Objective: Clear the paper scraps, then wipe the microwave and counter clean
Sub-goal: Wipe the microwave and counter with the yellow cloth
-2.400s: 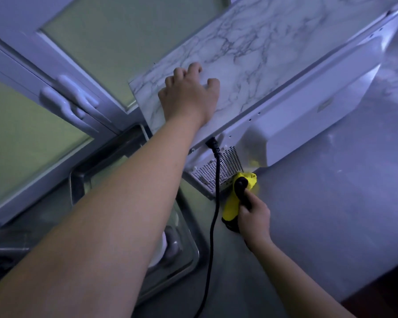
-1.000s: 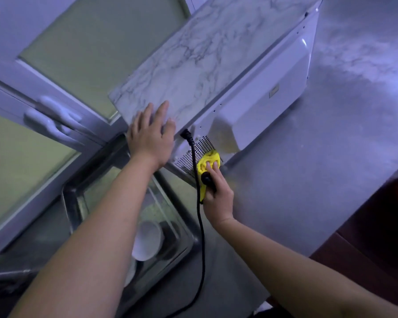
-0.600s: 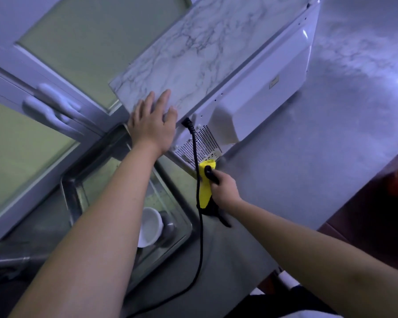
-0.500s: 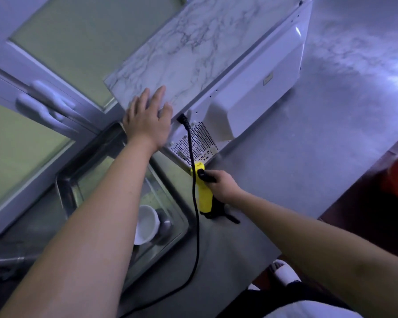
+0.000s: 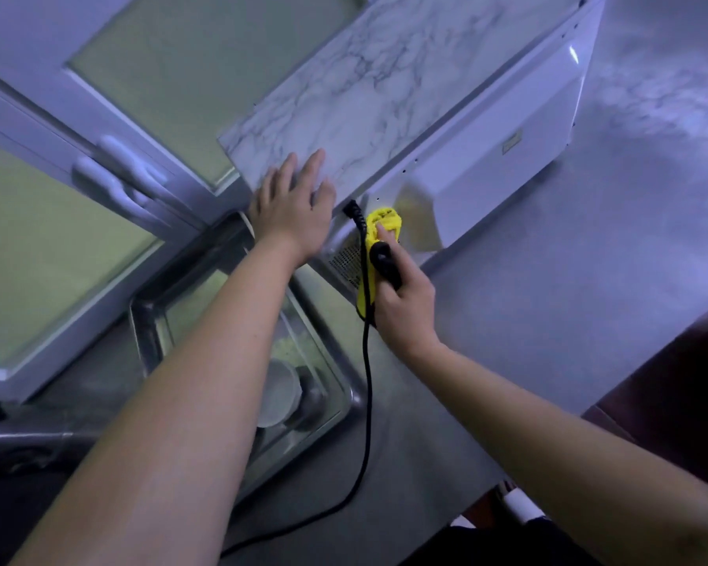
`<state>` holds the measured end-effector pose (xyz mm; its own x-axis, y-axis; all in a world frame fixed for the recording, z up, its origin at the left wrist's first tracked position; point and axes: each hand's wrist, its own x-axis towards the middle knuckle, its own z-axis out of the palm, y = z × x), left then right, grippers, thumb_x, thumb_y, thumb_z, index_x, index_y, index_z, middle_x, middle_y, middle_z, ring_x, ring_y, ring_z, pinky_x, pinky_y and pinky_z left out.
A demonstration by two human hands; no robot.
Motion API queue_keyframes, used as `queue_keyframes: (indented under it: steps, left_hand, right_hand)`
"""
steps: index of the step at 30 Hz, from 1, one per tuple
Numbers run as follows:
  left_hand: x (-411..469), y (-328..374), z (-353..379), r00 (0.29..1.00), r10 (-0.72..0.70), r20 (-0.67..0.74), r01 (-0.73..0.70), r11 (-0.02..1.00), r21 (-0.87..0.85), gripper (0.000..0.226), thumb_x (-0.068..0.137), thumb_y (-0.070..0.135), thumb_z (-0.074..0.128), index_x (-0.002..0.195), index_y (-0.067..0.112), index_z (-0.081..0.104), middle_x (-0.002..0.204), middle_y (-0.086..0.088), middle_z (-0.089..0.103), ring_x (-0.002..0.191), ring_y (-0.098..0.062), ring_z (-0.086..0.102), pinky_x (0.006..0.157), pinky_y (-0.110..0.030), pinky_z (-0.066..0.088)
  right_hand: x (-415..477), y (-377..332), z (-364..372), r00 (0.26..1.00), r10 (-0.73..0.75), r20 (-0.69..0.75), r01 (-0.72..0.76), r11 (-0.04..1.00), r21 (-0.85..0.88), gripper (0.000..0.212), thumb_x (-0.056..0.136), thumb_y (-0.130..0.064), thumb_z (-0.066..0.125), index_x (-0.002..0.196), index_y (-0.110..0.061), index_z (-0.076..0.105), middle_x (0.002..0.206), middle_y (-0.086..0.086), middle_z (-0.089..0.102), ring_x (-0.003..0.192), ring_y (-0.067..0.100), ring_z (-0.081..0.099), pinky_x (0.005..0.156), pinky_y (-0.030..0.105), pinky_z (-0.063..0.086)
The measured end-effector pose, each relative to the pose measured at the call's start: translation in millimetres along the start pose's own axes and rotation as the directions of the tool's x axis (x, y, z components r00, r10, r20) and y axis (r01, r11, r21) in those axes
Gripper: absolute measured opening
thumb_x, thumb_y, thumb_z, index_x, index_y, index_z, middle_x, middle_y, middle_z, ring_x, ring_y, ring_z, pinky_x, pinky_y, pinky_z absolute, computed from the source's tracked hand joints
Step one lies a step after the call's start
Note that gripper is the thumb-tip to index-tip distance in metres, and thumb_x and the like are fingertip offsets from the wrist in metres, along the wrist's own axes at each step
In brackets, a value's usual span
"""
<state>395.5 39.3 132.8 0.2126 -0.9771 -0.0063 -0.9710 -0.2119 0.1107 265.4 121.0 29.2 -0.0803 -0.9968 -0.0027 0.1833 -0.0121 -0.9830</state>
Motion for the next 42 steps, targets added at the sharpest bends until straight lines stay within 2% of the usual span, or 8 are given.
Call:
queue_keyframes:
  steps: [3,8,11,16,21,29,35,42]
  left_hand:
    - [0.2,-1.2,2.6,1.000,0.015,-0.015,-0.015,1.000,0.006,0.058,0.096,0.054,0.018,0.154,0.046,0.019,0.167,0.006,0.011,0.153,-0.022,0.005,0.123,-0.048,0.003]
    - [1.9,-2.1,1.9,1.000,0.020,-0.024,-0.020,1.000,0.003,0.060,0.094,0.055,0.017,0.154,0.046,0.019,0.166,0.006,0.012,0.153,-0.022,0.005,0.123,-0.049,0.005]
    - [0.0,-1.7,1.3,1.000,0.014,-0.014,-0.014,1.000,-0.004,0.057,0.097,0.054,0.020,0.154,0.047,0.019,0.166,0.007,0.011,0.153,-0.022,0.005,0.123,-0.048,0.004]
    - [0.0,-1.5,0.3,1.000,0.002,-0.014,-0.002,1.000,-0.029,0.058,0.095,0.055,0.021,0.152,0.049,0.021,0.166,0.008,0.012,0.153,-0.021,0.006,0.122,-0.048,0.004]
    - [-2.3,-0.1,-0.2,1.000,0.008,-0.016,-0.009,1.000,-0.024,0.056,0.098,0.054,0.023,0.153,0.047,0.020,0.166,0.008,0.011,0.153,-0.022,0.005,0.122,-0.047,0.003]
    - [-3.7,-1.3,1.7,0.999,0.020,-0.043,-0.022,0.998,-0.052,0.054,0.098,0.054,0.025,0.152,0.048,0.023,0.166,0.008,0.013,0.152,-0.022,0.006,0.121,-0.048,0.004]
    - [-1.6,-2.9,5.3,0.998,0.017,-0.064,-0.021,0.998,-0.054,0.061,0.091,0.059,0.019,0.151,0.049,0.023,0.165,0.009,0.015,0.152,-0.021,0.008,0.121,-0.048,0.005]
    - [-4.1,-0.6,2.9,0.998,0.013,-0.065,-0.017,0.999,-0.050,0.061,0.092,0.058,0.021,0.152,0.048,0.024,0.165,0.009,0.016,0.152,-0.021,0.008,0.120,-0.049,0.006]
  right_hand:
    - [-10.6,21.4,14.0,0.990,-0.138,-0.026,0.136,0.988,-0.070,0.052,0.089,0.003,0.051,0.134,-0.020,0.061,0.142,-0.011,0.046,0.141,0.009,0.039,0.116,0.014,0.025]
    - [-18.2,85.8,-13.6,0.857,-0.268,0.440,0.446,0.813,-0.374,0.059,0.080,0.022,0.047,0.126,-0.008,0.068,0.145,0.009,0.053,0.144,0.034,0.034,0.120,0.040,0.028]
    - [-27.2,106.6,-21.0,0.845,-0.054,0.532,0.351,0.807,-0.475,0.066,0.078,0.024,0.044,0.128,-0.012,0.067,0.147,0.008,0.052,0.147,0.031,0.030,0.118,0.053,0.030]
    - [-25.8,97.6,-23.2,0.862,0.086,0.500,0.156,0.893,-0.423,0.069,0.080,0.020,0.040,0.119,-0.027,0.072,0.140,-0.002,0.059,0.138,0.022,0.046,0.116,0.033,0.035]
    - [-19.4,58.6,-54.8,0.931,0.320,0.173,-0.328,0.945,0.016,0.063,0.088,0.017,0.048,0.088,-0.040,0.077,0.090,-0.015,0.074,0.089,0.014,0.065,0.081,0.027,0.056]
    - [11.3,-3.4,-13.1,0.992,0.124,0.011,-0.124,0.975,0.183,0.046,0.086,0.012,0.047,0.100,-0.026,0.069,0.080,-0.015,0.055,0.072,0.002,0.049,0.068,0.017,0.046]
    - [-16.8,16.2,11.3,0.998,-0.064,0.027,0.066,0.992,-0.104,0.050,0.084,0.014,0.052,0.128,-0.004,0.065,0.127,0.009,0.065,0.119,0.018,0.048,0.111,0.031,0.038]
    - [-10.8,45.7,-1.2,0.748,-0.523,0.410,0.663,0.625,-0.412,0.056,0.081,0.009,0.046,0.125,-0.015,0.069,0.132,0.002,0.065,0.118,0.039,0.054,0.101,0.048,0.047]
